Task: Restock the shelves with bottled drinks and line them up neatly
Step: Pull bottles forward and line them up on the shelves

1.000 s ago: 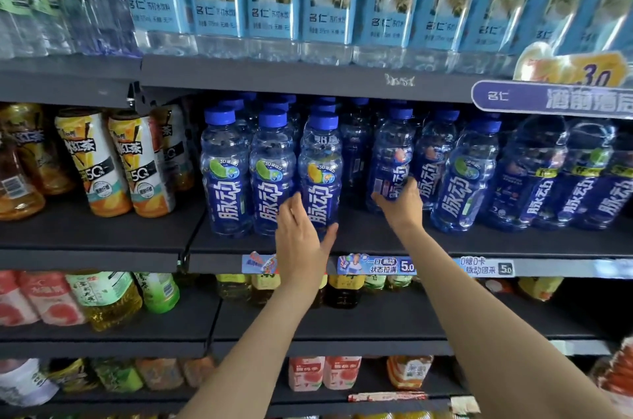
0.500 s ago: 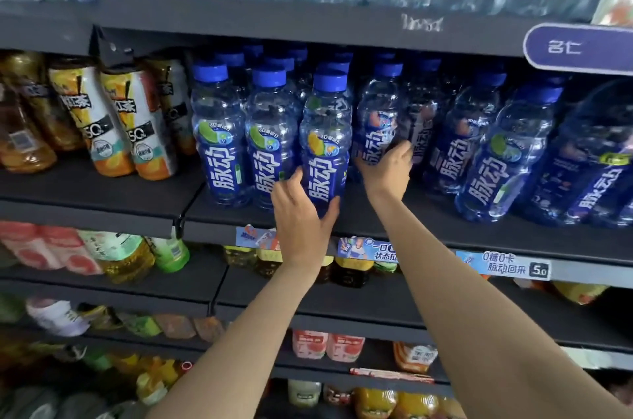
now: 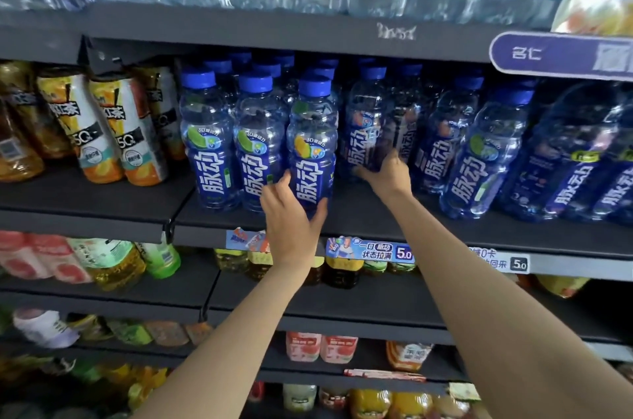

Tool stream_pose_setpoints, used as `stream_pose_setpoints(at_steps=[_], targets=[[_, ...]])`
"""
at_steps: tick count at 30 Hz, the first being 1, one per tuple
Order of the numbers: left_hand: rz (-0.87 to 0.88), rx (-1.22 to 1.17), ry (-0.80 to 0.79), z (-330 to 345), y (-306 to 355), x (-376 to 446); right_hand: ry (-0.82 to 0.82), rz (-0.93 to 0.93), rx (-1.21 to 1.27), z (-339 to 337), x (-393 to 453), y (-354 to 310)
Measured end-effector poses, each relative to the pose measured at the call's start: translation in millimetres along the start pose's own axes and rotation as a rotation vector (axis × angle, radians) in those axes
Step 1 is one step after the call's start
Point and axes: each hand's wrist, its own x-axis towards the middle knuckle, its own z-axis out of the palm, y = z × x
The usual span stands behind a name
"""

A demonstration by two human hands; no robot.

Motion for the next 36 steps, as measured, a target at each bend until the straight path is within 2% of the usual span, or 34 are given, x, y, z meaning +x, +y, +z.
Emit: stream_pose_setpoints(at_steps=[8,25,27,29,31,34,36], targets=[[0.022,0.009,0.005,-1,-1,0,0.079,0.125,0.047,15,-2,-8],[0.074,0.030,0.062,5,-6,1,0.087,0.174,-0.015,27,20,-12],[0.081,0.032,0.073,4,-7,0,0.171,0.141,0.026,28,22,-15],[0.095,0.020,0.075,4,-7,0,0.343,0.049,0.056,25,22,-13],[0.098,0.016,0.079,5,-8,0,0.443,0.024,0.006,19,24,-12],[0.084,0.028,0.076,6,-8,0,0.393,0.114,-0.026,18,35,-10],[0.062,0.023,0.053,5,-7,1,0.348,0.259,0.156,18,40,-12]])
